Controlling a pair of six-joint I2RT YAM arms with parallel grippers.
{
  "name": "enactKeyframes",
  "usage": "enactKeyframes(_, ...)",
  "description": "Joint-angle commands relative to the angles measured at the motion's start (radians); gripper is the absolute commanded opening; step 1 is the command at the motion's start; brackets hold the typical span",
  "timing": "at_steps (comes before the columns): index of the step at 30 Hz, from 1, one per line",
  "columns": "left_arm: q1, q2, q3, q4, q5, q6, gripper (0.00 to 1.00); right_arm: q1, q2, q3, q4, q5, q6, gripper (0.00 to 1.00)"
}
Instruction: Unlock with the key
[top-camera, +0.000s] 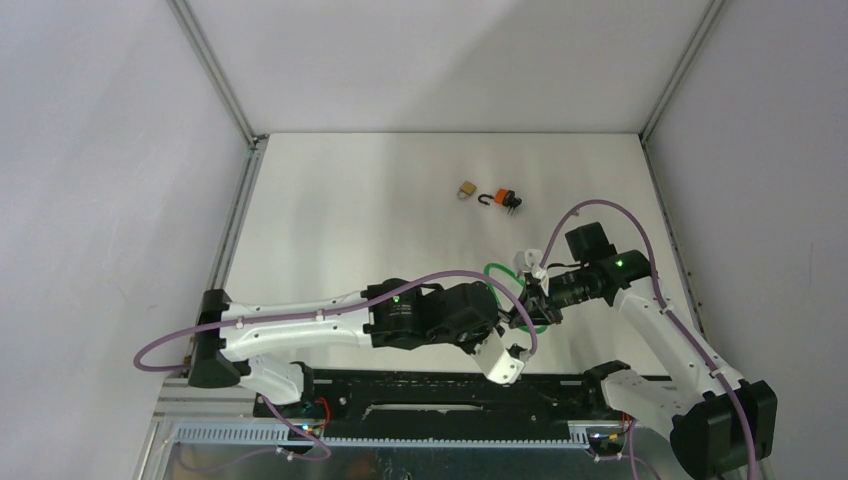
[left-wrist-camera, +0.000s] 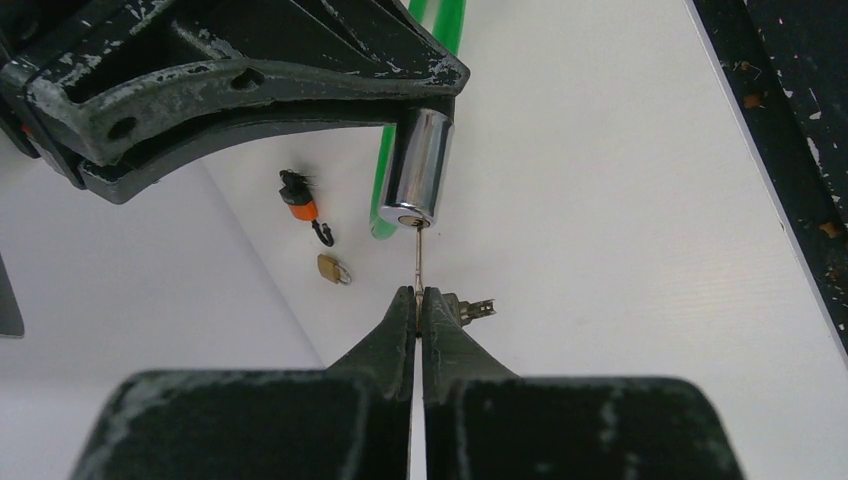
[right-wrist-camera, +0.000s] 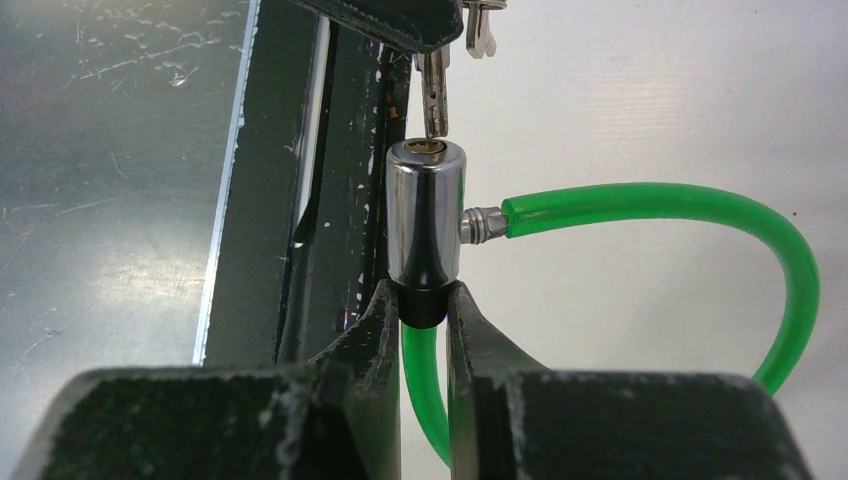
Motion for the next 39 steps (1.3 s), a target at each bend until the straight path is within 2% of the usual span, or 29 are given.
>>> enactKeyframes(1,-0.013,-0.004,-0.015,0.037,-0.014,0.017,0.0,-0.004,-0.002,0.043,0.014,-0.051,-0.001,0.0)
enactKeyframes(25,-0.034,-0.007,-0.039,0.038,-0.012,0.019,0.0,-0.006,0.014,0.051,0.022,-0.056,0.019,0.0)
enactKeyframes(39,-0.036,-0.011,-0.069,0.09,-0.036,0.015,0.0,-0.008,0.014,0.051,0.026,-0.068,0.02,0.0)
